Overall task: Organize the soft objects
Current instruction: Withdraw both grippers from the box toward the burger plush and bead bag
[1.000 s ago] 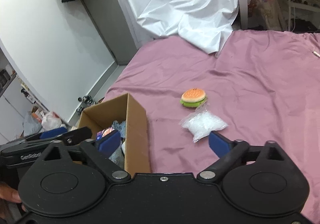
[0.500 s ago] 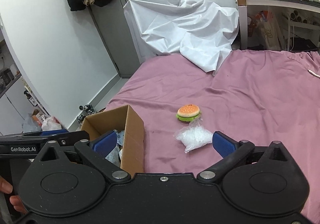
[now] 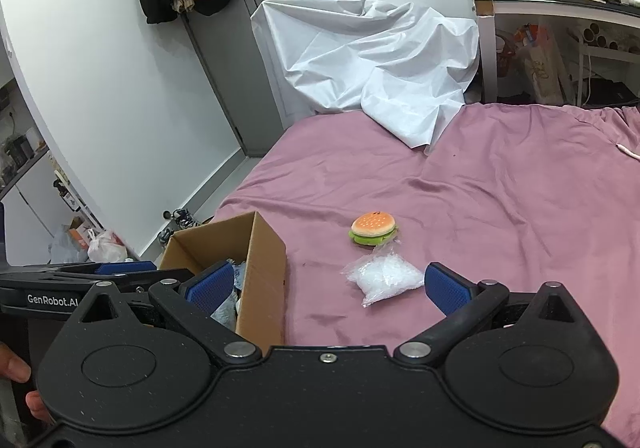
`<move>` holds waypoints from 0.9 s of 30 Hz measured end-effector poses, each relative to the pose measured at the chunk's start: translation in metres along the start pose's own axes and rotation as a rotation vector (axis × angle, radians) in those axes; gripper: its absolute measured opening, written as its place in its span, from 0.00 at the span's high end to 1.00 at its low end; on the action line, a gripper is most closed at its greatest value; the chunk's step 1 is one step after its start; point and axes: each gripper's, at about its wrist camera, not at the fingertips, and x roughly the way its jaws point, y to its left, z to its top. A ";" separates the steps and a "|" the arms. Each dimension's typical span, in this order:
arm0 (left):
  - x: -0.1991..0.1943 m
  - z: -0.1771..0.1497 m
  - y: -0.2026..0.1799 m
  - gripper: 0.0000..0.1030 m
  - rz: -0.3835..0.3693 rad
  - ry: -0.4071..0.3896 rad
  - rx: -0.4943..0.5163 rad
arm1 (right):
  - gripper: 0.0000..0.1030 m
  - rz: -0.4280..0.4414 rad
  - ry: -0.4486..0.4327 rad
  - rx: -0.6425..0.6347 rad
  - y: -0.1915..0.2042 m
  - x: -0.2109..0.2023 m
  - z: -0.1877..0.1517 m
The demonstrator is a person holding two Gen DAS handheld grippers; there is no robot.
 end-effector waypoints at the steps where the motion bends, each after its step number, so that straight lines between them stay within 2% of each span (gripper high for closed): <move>1: 0.002 0.001 -0.001 0.06 -0.002 0.002 0.001 | 0.01 0.001 -0.001 0.003 -0.002 0.000 0.000; 20: 0.033 0.007 -0.021 0.06 0.019 0.005 0.002 | 0.01 -0.056 0.007 0.094 -0.042 0.005 -0.002; 27: 0.057 0.013 -0.028 0.06 0.024 0.015 0.009 | 0.01 -0.018 0.019 0.186 -0.062 0.014 -0.002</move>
